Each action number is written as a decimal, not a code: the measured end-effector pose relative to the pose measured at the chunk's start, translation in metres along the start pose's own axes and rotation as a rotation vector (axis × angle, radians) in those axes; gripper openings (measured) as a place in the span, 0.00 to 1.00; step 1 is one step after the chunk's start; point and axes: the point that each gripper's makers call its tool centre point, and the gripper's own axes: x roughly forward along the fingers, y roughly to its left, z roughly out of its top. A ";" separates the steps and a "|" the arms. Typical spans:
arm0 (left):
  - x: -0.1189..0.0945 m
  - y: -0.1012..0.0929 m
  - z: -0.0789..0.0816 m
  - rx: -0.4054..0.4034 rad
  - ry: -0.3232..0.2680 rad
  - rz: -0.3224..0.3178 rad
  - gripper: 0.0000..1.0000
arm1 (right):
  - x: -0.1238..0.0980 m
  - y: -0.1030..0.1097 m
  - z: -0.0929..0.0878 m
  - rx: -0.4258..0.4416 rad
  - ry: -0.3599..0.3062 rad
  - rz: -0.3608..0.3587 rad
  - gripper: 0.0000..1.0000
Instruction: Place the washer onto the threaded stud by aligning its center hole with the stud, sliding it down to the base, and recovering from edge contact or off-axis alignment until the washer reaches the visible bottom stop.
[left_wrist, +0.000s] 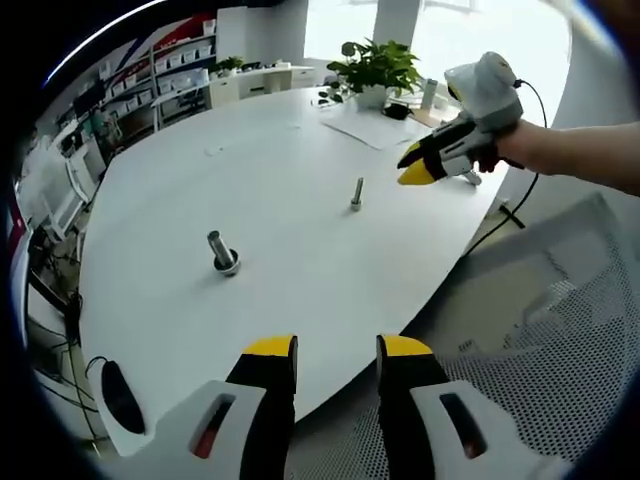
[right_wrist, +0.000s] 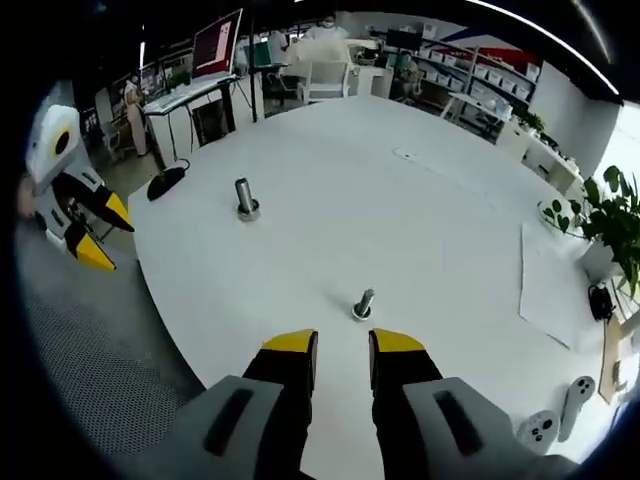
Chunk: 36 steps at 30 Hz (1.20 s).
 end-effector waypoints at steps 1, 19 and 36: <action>0.000 0.000 0.001 -0.001 -0.005 -0.003 0.30 | -0.004 0.002 0.002 0.012 -0.014 0.000 0.23; -0.007 0.004 0.016 -0.017 -0.079 0.010 0.31 | -0.048 0.023 0.011 0.168 -0.172 -0.018 0.23; -0.012 0.009 0.024 -0.036 -0.130 0.037 0.32 | -0.048 0.024 0.017 0.188 -0.213 -0.062 0.23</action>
